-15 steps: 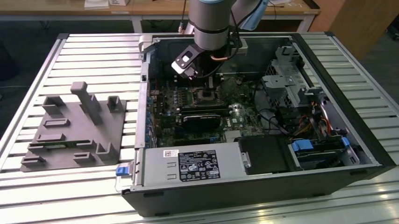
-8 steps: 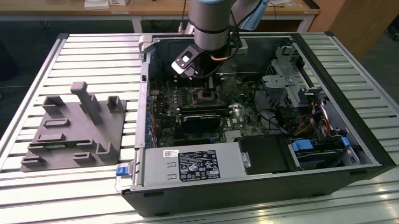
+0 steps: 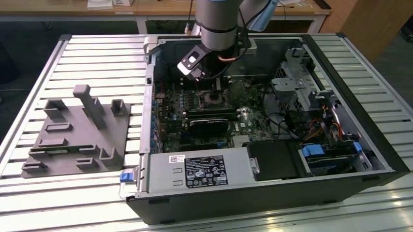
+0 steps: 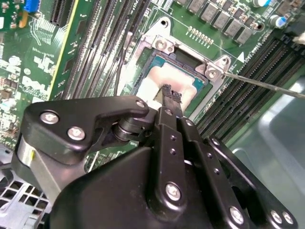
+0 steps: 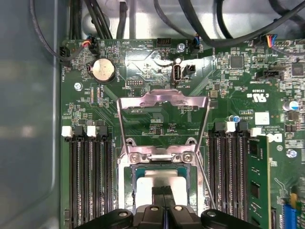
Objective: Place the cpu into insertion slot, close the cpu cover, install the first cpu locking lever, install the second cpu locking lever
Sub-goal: 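Place the cpu into insertion slot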
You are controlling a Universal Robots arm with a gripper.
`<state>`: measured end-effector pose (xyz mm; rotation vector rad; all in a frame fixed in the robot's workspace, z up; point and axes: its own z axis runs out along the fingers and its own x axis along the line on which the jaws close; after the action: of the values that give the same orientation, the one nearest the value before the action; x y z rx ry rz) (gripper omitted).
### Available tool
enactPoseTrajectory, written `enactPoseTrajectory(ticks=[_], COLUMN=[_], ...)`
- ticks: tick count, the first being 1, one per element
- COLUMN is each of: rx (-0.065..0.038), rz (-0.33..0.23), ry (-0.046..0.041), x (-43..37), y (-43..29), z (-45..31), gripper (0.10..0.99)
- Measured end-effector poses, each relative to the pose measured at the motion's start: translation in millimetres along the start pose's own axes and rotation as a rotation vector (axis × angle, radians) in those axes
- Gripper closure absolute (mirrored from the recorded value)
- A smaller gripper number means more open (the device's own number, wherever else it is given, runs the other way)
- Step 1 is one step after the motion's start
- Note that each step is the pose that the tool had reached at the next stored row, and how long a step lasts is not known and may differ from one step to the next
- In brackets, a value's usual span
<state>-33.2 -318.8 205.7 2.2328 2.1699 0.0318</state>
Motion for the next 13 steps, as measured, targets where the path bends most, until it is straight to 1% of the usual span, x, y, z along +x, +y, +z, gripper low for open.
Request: enactPoseTrajectory(ticks=[3, 13], rx=[0.0, 0.0], rz=[0.0, 0.0], ry=[-0.0001, -0.0001], x=[-0.1, -0.2], y=[0.2, 1.1], z=[-6.7, -32.4], gripper=[0.98, 0.98])
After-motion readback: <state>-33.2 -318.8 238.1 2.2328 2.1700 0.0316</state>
